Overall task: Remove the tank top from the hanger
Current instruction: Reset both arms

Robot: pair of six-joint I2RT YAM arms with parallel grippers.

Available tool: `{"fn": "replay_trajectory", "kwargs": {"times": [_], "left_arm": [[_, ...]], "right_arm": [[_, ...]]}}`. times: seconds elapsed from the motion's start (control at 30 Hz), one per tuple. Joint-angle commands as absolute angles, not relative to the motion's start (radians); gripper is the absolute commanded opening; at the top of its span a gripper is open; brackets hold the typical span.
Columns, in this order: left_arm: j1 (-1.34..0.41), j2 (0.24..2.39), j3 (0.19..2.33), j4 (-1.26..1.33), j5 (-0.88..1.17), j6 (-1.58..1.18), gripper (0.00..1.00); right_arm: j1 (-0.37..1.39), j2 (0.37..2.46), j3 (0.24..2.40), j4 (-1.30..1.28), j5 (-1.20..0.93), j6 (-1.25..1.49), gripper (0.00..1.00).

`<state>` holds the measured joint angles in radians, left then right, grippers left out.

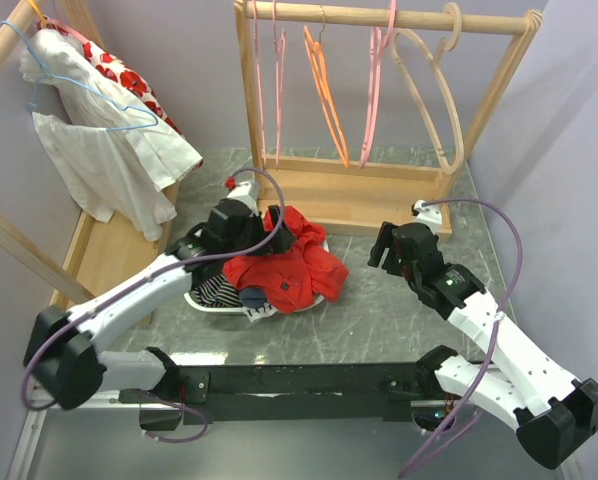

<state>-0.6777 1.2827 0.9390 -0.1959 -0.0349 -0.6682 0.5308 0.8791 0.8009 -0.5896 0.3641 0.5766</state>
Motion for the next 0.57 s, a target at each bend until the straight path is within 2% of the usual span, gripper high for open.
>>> {"fn": "replay_trajectory", "kwargs": {"times": [0.0, 0.17, 0.33, 0.53], "left_arm": [[-0.68, 1.164, 0.943, -0.21, -0.071, -0.631, 0.99], [-0.681, 1.097, 0.985, -0.271, -0.159, -0.608, 0.99], [-0.681, 1.029, 0.936, -0.229, -0.181, -0.594, 0.99], [-0.68, 1.034, 0.945, -0.236, -0.202, -0.577, 0.99]], "right_arm": [[0.511, 0.864, 0.767, -0.468, 0.354, 0.56, 0.82], [0.468, 0.859, 0.704, -0.399, 0.328, 0.543, 0.86], [0.449, 0.857, 0.681, -0.354, 0.324, 0.489, 0.87], [0.416, 0.865, 0.664, -0.313, 0.364, 0.453, 0.96]]}}
